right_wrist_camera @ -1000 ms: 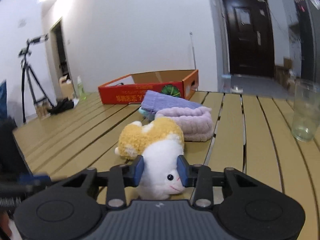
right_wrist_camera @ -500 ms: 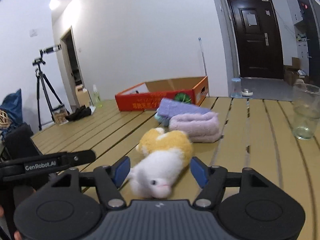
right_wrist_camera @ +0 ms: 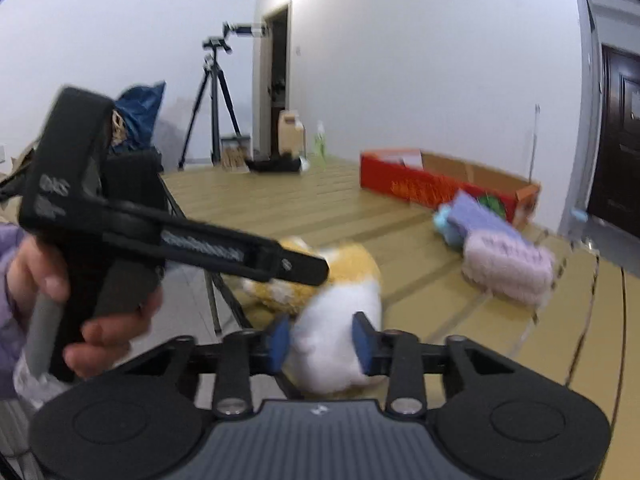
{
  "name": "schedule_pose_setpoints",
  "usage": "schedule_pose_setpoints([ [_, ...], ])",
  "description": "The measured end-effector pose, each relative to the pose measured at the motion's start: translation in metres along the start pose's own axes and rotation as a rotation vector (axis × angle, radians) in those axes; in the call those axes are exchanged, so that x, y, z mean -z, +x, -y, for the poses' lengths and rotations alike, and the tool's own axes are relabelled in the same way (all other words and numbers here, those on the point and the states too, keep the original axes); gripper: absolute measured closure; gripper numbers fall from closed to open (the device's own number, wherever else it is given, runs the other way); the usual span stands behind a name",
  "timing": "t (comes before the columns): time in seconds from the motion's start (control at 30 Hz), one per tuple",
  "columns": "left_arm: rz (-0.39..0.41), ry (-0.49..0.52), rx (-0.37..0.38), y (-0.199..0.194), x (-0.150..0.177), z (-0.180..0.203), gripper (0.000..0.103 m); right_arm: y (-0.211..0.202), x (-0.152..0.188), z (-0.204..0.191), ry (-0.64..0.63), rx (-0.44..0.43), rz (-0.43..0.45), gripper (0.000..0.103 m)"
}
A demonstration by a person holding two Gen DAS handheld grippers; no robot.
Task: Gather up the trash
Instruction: 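Grasp the yellow and white plush toy with both tools together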
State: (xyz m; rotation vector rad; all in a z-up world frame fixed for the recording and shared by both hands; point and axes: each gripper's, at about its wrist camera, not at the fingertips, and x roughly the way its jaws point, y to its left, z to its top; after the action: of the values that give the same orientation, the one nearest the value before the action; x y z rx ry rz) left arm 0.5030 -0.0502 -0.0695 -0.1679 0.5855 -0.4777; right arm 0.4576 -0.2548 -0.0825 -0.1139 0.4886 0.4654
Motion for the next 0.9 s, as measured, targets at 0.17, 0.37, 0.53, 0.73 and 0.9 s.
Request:
schedule_pose_setpoints([
  [0.17,-0.02,-0.007,0.002,0.008,0.005,0.003,0.049,0.003,0.004,0.01,0.02,0.087,-0.018,0.068],
  [0.37,-0.037,0.011,-0.008,0.006,0.007,0.001,0.048,0.022,-0.004,0.005,0.044,0.103,0.0,0.048],
  [0.53,0.031,0.057,-0.068,0.003,0.006,0.004,0.043,0.043,-0.005,0.004,0.068,0.165,-0.017,0.047],
  [0.73,0.033,0.066,-0.084,0.01,0.005,0.002,0.048,0.048,0.002,0.013,0.115,0.218,-0.001,0.048],
  [0.9,0.044,0.055,-0.067,0.005,0.004,-0.003,0.057,0.054,-0.006,0.014,0.159,0.183,0.028,0.058],
])
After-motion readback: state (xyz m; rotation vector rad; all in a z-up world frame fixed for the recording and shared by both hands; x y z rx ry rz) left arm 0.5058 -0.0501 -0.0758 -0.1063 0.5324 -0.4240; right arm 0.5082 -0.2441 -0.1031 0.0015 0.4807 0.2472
